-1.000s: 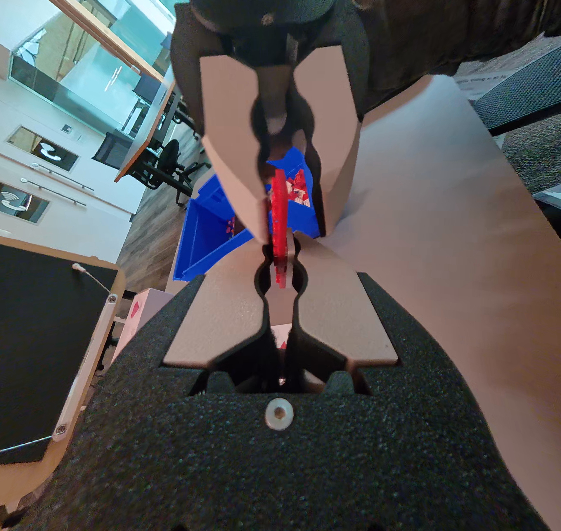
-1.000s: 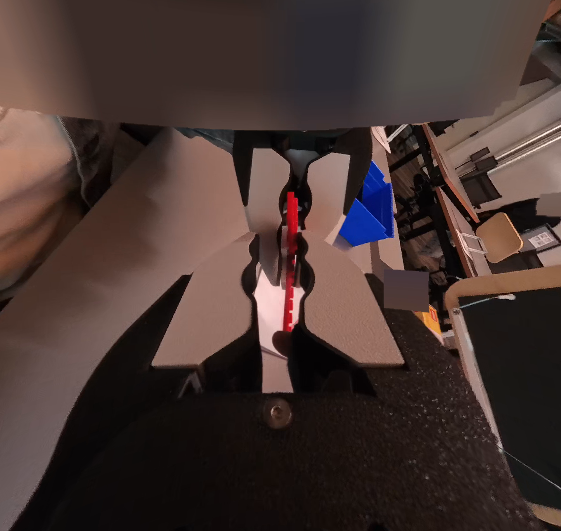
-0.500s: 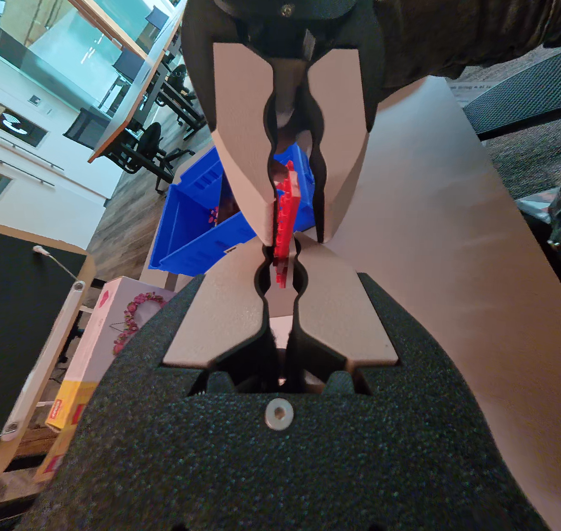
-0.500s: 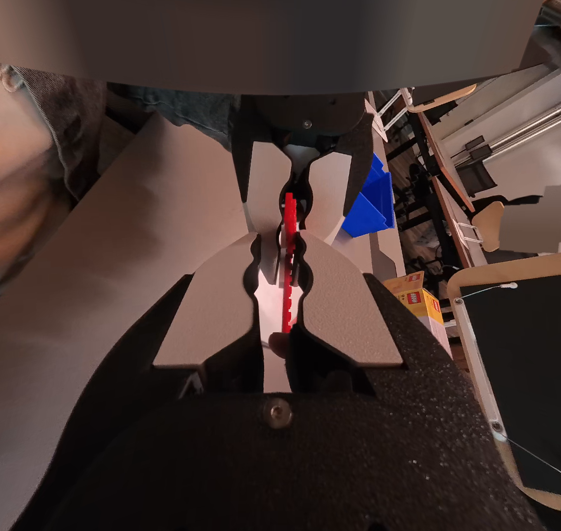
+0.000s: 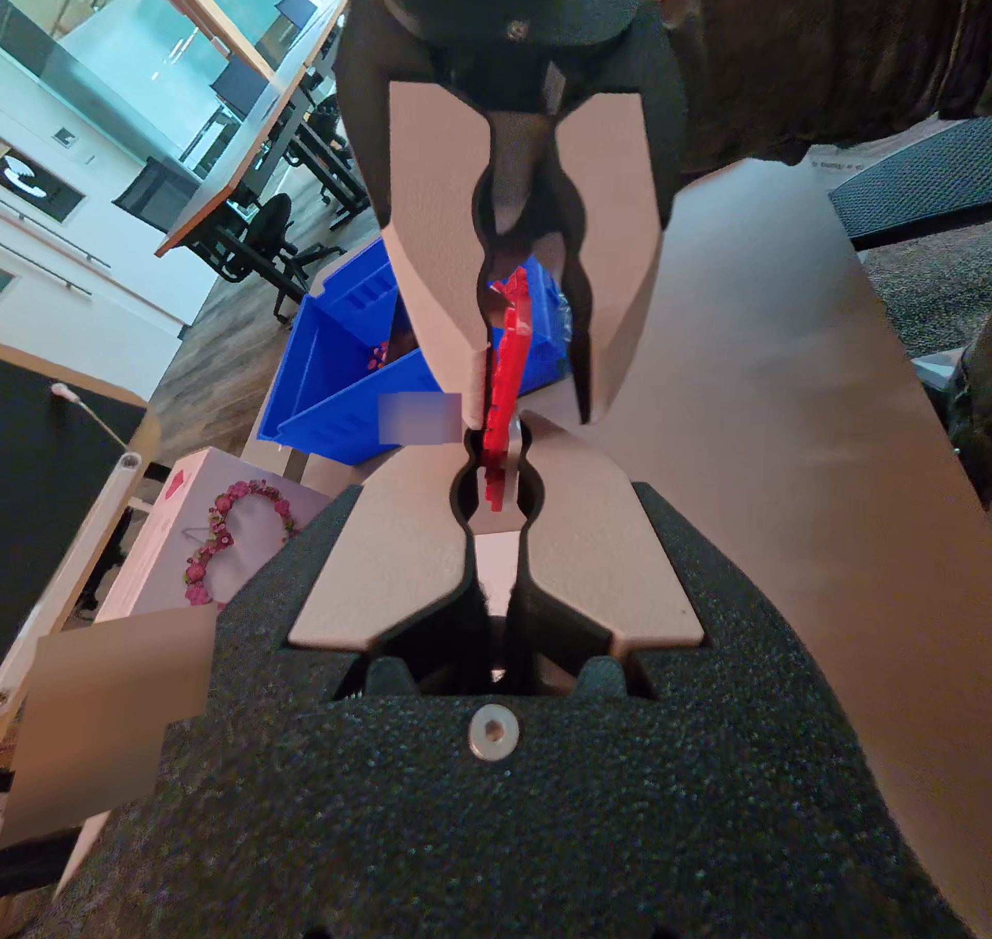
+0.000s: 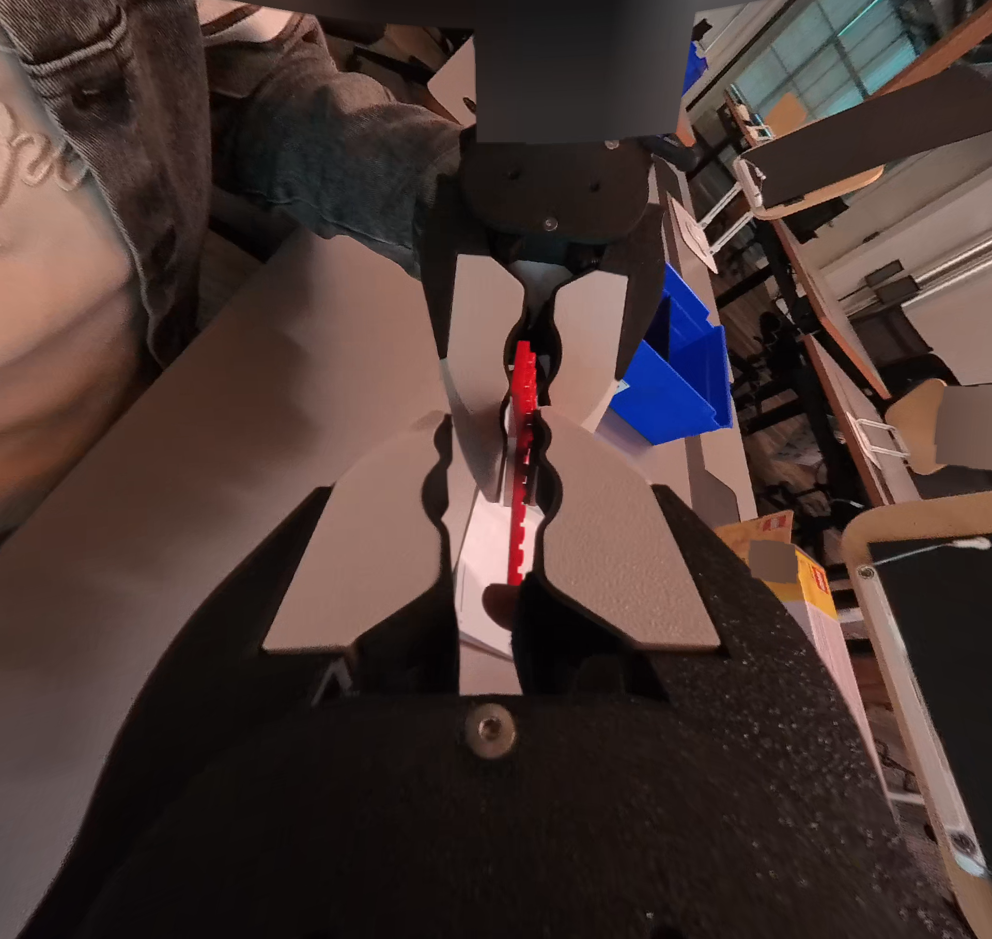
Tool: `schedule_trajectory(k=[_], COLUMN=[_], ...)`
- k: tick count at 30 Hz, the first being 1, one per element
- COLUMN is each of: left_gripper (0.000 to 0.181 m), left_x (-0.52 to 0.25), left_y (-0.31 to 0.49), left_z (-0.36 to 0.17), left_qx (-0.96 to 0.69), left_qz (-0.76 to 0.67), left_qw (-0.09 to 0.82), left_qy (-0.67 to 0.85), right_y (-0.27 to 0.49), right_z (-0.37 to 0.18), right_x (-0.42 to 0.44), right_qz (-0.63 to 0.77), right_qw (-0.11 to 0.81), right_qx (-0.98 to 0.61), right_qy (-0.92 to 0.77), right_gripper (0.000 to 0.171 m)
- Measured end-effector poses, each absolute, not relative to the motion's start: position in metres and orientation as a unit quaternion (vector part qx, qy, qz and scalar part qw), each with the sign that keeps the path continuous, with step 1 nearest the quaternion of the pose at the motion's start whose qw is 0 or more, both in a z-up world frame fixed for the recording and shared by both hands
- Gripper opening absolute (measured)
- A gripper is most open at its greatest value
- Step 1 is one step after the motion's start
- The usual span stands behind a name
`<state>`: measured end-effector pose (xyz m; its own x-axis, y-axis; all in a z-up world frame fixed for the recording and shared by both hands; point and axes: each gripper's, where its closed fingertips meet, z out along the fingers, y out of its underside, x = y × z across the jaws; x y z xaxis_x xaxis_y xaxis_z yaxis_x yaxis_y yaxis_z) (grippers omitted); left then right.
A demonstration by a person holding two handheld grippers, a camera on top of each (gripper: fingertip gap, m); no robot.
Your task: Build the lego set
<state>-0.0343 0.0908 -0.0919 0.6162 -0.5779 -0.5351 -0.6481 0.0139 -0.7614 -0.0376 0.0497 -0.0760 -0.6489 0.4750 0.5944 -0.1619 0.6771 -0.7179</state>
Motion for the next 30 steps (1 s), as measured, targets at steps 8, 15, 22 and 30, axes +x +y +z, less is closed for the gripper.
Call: schedule_trajectory(k=[8, 15, 22, 30], left_gripper=[0.009, 0.009, 0.008, 0.008], left_x=[-0.050, -0.056, -0.048, -0.045], left_y=[0.085, 0.084, 0.085, 0.088], left_z=[-0.096, -0.104, -0.111, -0.120], left_qx=[-0.718, -0.727, -0.727, -0.733], left_qz=[0.032, 0.024, 0.005, 0.040], left_qw=[0.562, 0.558, 0.550, 0.510], left_qy=[0.410, 0.400, 0.411, 0.448], right_y=[0.045, 0.046, 0.050, 0.055], right_z=[-0.081, -0.087, -0.089, -0.097], right_x=[-0.054, -0.059, -0.055, -0.051], right_qz=[0.380, 0.393, 0.420, 0.427], right_qw=[0.421, 0.405, 0.386, 0.363], right_qx=[-0.083, -0.097, -0.108, -0.121], right_qy=[-0.819, -0.820, -0.814, -0.819], right_gripper=[0.027, 0.021, 0.007, 0.007])
